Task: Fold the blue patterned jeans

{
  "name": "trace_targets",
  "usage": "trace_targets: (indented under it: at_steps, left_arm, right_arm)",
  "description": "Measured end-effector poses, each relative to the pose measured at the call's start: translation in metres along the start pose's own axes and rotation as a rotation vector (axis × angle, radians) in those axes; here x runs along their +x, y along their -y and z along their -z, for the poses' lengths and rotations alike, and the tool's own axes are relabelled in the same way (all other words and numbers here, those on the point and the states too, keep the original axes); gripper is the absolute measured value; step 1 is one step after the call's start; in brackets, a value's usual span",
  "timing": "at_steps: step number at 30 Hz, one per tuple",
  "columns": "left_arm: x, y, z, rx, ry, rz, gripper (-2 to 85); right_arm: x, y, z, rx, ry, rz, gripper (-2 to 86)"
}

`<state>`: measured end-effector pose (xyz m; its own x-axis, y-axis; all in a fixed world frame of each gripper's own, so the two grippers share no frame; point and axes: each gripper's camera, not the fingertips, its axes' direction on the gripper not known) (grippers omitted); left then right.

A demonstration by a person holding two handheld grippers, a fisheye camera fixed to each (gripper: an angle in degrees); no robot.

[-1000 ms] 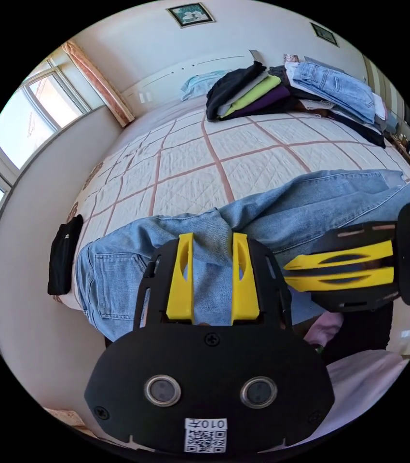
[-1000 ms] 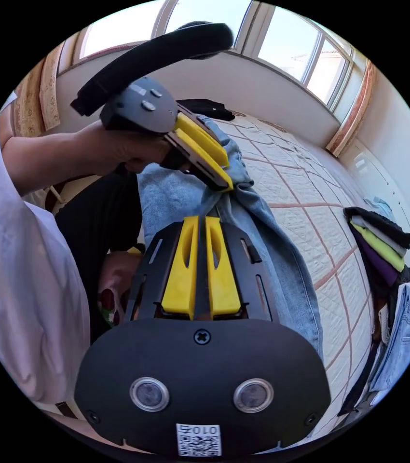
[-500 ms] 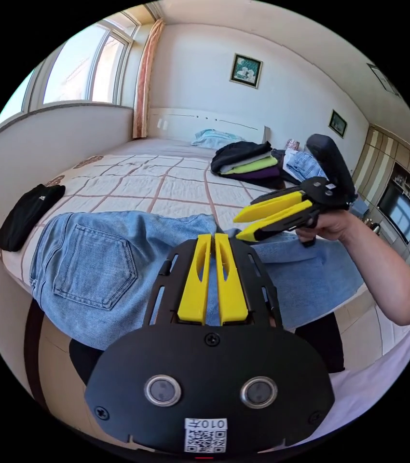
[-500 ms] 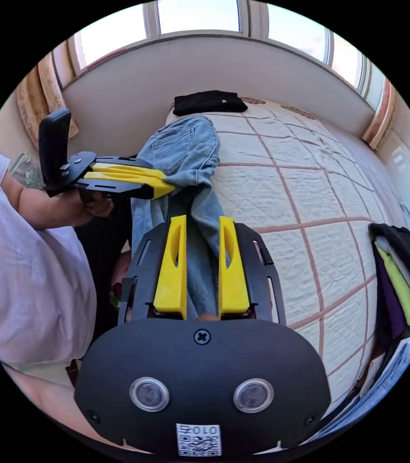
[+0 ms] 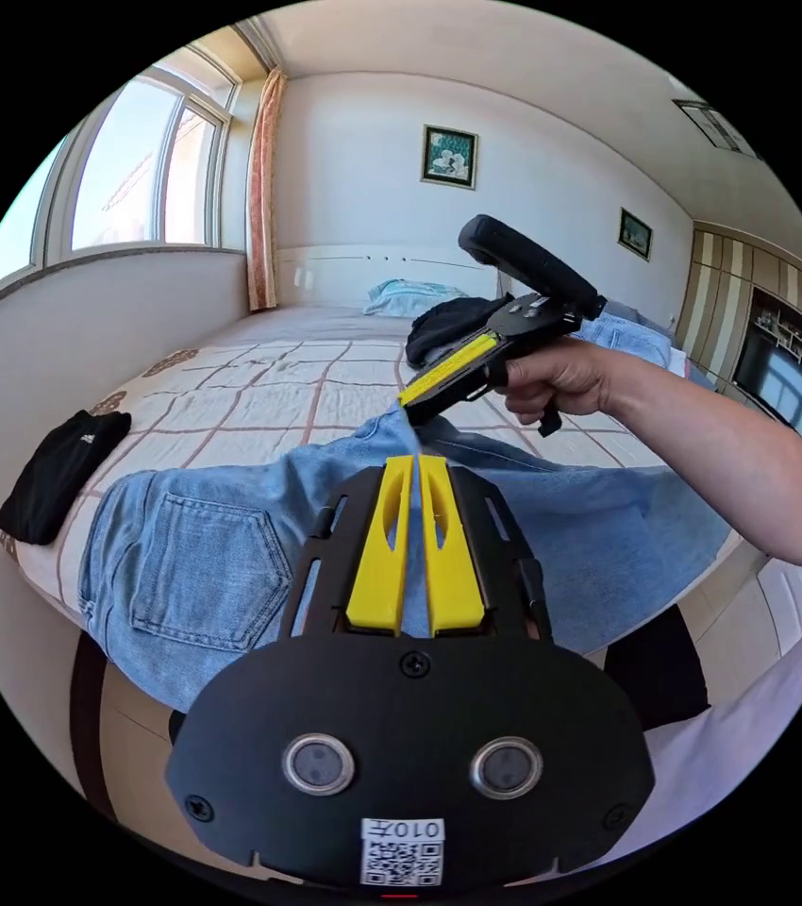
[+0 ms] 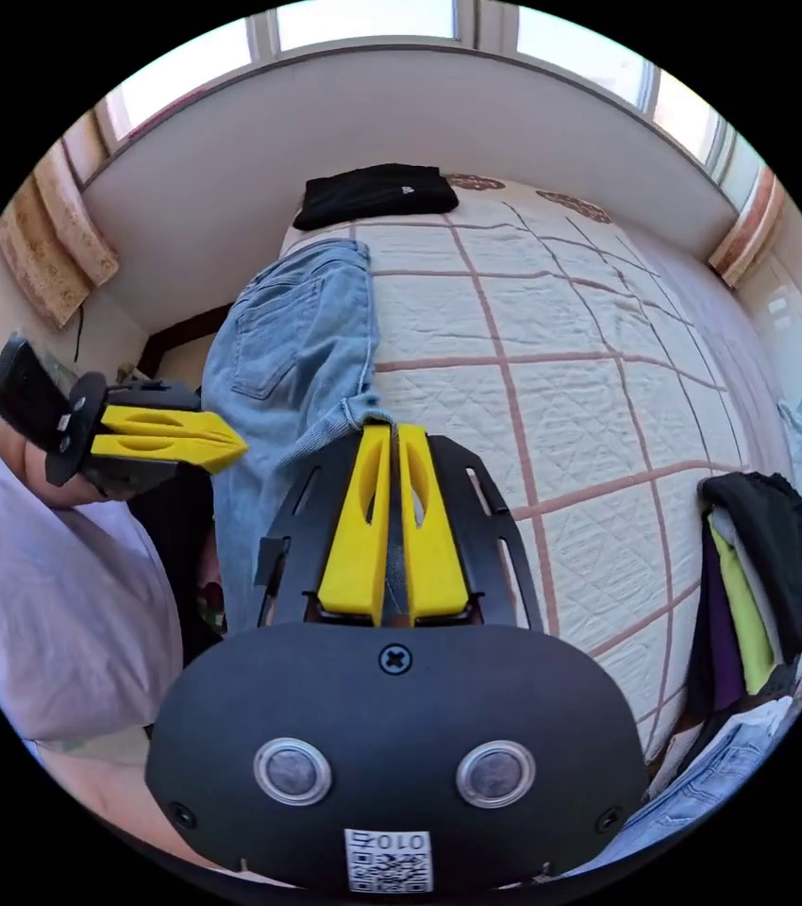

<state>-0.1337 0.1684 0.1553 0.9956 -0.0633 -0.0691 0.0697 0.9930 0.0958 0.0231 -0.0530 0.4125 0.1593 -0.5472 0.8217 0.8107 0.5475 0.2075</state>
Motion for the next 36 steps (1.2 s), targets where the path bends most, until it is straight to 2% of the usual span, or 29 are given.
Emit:
trace_targets:
  at_steps: [4,6,8,10,12,16,18,21,23,25,28,29,30,33,36]
  left_arm:
    - [-0.015,0.011,-0.025,-0.145,-0.007,-0.025,-0.2]
    - [-0.021,0.010,-0.043,-0.225,-0.020,-0.021,-0.2]
    - [-0.029,0.005,-0.064,-0.313,-0.024,0.005,-0.2]
    - [-0.035,-0.002,-0.076,-0.344,-0.043,0.021,-0.2]
    - [-0.039,-0.005,-0.085,-0.362,-0.066,0.046,-0.2]
    - [-0.022,0.020,-0.074,-0.255,-0.091,0.020,-0.2]
    - [-0.002,0.043,-0.072,-0.191,-0.131,-0.065,-0.2]
    - [0.034,0.072,-0.098,-0.226,-0.195,-0.252,-0.2]
    - [0.051,0.080,-0.136,-0.351,-0.318,-0.306,-0.2]
    - [0.058,0.081,-0.152,-0.352,-0.322,-0.292,-0.2]
    - [0.067,0.085,-0.184,-0.440,-0.288,-0.283,-0.2]
    - [0.067,0.085,-0.197,-0.483,-0.288,-0.271,-0.3]
    - [0.064,0.086,-0.199,-0.481,-0.301,-0.261,-0.3]
    - [0.046,0.093,-0.209,-0.511,-0.397,-0.165,-0.3]
    - [0.032,0.092,-0.199,-0.490,-0.429,-0.057,-0.3]
  right_arm:
    - [0.068,0.011,-0.049,-0.151,0.161,-0.168,2.0]
    - [0.097,-0.004,-0.063,-0.086,0.359,-0.296,2.6]
    - [0.111,-0.020,-0.055,-0.015,0.448,-0.348,3.1]
    - [0.118,-0.041,-0.035,0.036,0.359,-0.398,3.6]
    - [0.115,-0.071,0.010,0.143,0.367,-0.383,4.3]
    - [0.057,-0.117,0.078,0.183,0.181,-0.298,8.9]
    - [0.007,-0.156,0.098,0.175,0.016,-0.267,10.3]
    - [-0.041,-0.208,0.102,0.167,-0.115,-0.290,10.3]
    - [-0.062,-0.238,0.102,0.213,-0.083,-0.295,9.9]
    - [-0.072,-0.263,0.095,0.234,-0.089,-0.340,9.8]
    - [-0.052,-0.299,0.073,0.122,-0.167,-0.540,9.7]
    - [-0.032,-0.316,0.065,0.093,-0.139,-0.648,9.3]
    - [-0.017,-0.332,0.068,0.160,-0.034,-0.716,8.2]
    - [0.004,-0.354,0.074,0.205,0.096,-0.750,6.5]
    - [-0.010,-0.374,0.094,0.262,0.049,-0.727,7.0]
